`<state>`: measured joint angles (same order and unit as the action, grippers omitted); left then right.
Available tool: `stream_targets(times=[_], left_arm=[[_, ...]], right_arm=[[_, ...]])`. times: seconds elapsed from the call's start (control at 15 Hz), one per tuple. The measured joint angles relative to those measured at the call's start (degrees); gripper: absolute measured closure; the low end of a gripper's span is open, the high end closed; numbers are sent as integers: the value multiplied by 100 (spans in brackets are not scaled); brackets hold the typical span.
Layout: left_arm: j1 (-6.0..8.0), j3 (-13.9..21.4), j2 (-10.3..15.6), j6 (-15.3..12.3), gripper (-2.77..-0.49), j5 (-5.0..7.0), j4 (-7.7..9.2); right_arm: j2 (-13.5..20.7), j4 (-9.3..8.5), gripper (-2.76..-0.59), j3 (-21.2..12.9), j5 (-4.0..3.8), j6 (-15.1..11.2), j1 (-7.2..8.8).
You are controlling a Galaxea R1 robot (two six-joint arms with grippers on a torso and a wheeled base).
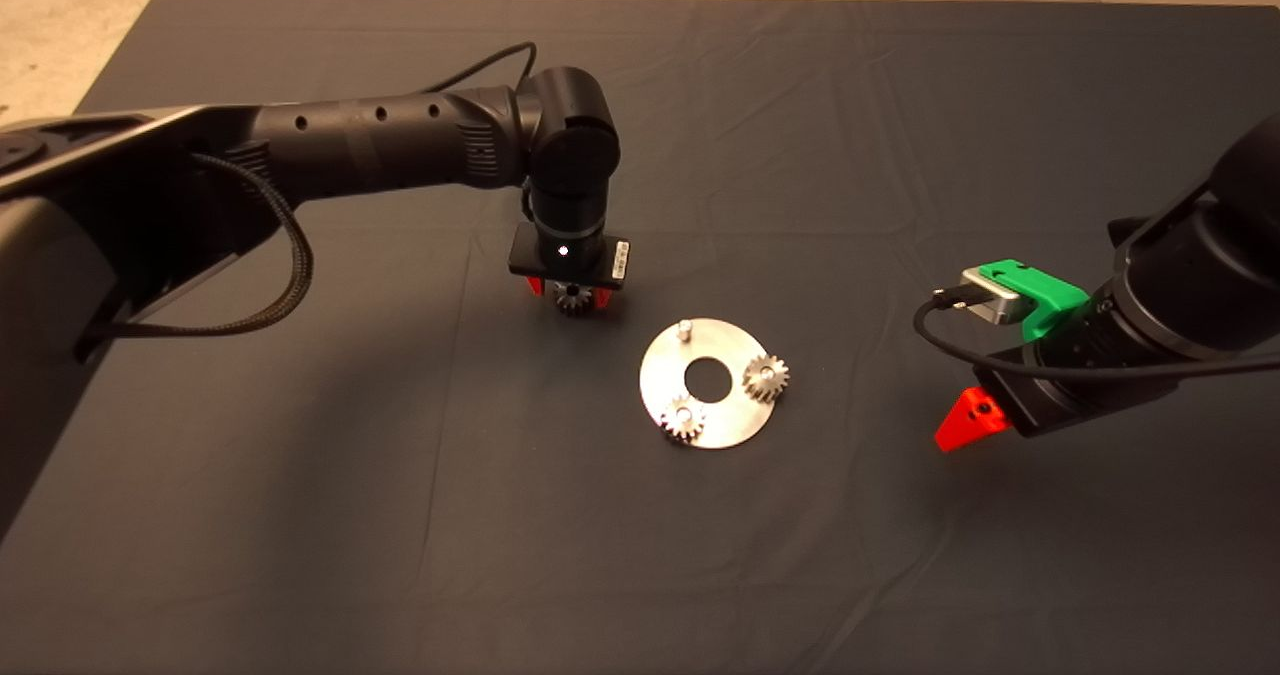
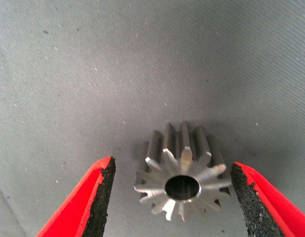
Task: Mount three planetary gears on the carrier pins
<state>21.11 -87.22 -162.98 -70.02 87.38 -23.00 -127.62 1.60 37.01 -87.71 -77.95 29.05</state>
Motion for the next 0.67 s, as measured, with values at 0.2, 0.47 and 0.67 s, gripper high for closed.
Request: stream_targets(times=[0.2, 0.47, 0.67], left_arm=[[0, -18, 2, 5, -178, -1, 0], [0, -18, 13, 10, -178, -1, -1], [0, -18, 11, 23, -178, -1, -15]], right_arm=[[0, 0, -247, 0, 0, -20, 0], [0, 0, -246, 0, 0, -37, 0], [0, 0, -247, 0, 0, -37, 0]])
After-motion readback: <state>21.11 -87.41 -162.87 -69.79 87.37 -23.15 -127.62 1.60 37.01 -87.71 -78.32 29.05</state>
